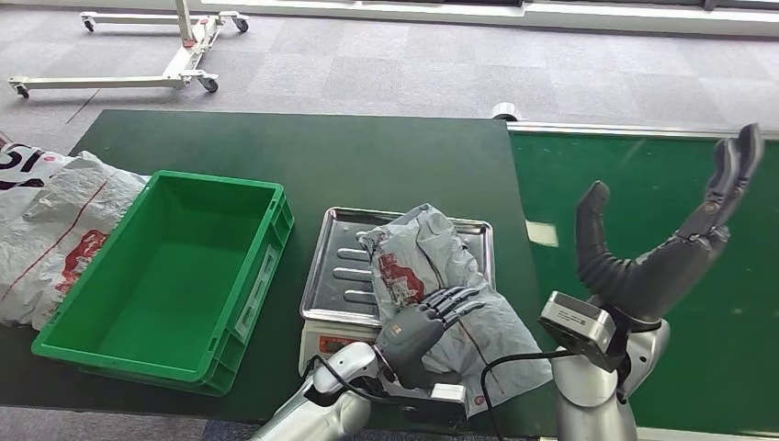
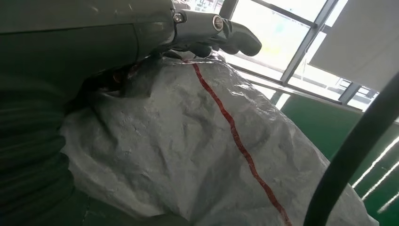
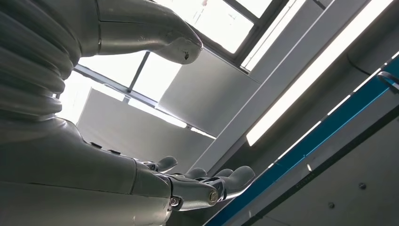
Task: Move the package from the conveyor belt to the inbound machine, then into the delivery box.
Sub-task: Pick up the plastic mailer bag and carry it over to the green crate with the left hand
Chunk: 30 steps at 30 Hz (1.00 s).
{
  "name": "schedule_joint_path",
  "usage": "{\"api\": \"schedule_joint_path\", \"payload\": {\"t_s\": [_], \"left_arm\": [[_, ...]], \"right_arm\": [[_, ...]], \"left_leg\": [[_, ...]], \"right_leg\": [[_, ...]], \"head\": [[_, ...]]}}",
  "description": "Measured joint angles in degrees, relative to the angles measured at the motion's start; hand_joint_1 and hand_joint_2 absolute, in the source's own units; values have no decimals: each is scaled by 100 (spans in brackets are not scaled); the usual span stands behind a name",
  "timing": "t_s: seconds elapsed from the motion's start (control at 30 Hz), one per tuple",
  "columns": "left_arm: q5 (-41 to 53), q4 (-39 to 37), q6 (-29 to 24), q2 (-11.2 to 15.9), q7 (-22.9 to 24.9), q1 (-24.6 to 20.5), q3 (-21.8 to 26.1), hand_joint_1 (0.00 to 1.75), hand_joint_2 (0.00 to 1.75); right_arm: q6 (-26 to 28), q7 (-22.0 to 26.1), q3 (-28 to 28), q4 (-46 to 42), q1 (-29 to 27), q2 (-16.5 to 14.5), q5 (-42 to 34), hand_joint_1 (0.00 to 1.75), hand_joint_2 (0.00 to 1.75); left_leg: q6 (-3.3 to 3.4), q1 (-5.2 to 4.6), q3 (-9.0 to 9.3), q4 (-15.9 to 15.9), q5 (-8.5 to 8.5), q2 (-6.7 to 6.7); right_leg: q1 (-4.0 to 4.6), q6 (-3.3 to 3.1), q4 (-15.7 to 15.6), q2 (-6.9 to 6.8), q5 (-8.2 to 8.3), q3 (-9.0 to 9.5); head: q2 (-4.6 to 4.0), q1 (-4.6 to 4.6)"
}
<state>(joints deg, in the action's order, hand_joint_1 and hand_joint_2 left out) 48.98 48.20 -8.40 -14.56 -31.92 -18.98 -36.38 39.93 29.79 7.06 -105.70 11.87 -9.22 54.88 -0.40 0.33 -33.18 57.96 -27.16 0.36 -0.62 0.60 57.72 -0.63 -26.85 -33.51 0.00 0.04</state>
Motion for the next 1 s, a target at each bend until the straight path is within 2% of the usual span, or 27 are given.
{"api": "schedule_joint_path", "payload": {"t_s": [0.17,0.2,0.33,0.37,1.0], "left_arm": [[61,-137,8,-10,-2,-38,-80,0,175],[103,-168,26,-13,1,-52,-101,5,175],[406,-372,164,-32,80,-184,-273,171,175],[469,-433,164,-42,94,-222,-320,175,175],[553,-827,23,-191,71,-564,-420,175,175]], "right_arm": [[0,14,0,-2,-36,0,27,0,175],[0,25,0,-2,-47,0,32,0,175],[0,31,0,-2,-66,0,74,0,175],[0,20,0,-2,-67,0,85,0,175],[0,-15,0,-2,-124,0,103,0,175]], "left_leg": [[0,0,0,0,0,-1],[0,0,0,0,0,-1],[0,0,1,0,0,-7],[0,0,1,0,0,-7],[1,0,9,0,1,-7]], "right_leg": [[0,0,0,-1,0,1],[0,0,0,-1,0,1],[-1,0,0,-7,0,4],[-1,0,0,-8,0,5],[2,-1,0,-8,-1,13]], "head": [[0,0],[0,0],[0,0],[-1,-1],[0,-1]]}}
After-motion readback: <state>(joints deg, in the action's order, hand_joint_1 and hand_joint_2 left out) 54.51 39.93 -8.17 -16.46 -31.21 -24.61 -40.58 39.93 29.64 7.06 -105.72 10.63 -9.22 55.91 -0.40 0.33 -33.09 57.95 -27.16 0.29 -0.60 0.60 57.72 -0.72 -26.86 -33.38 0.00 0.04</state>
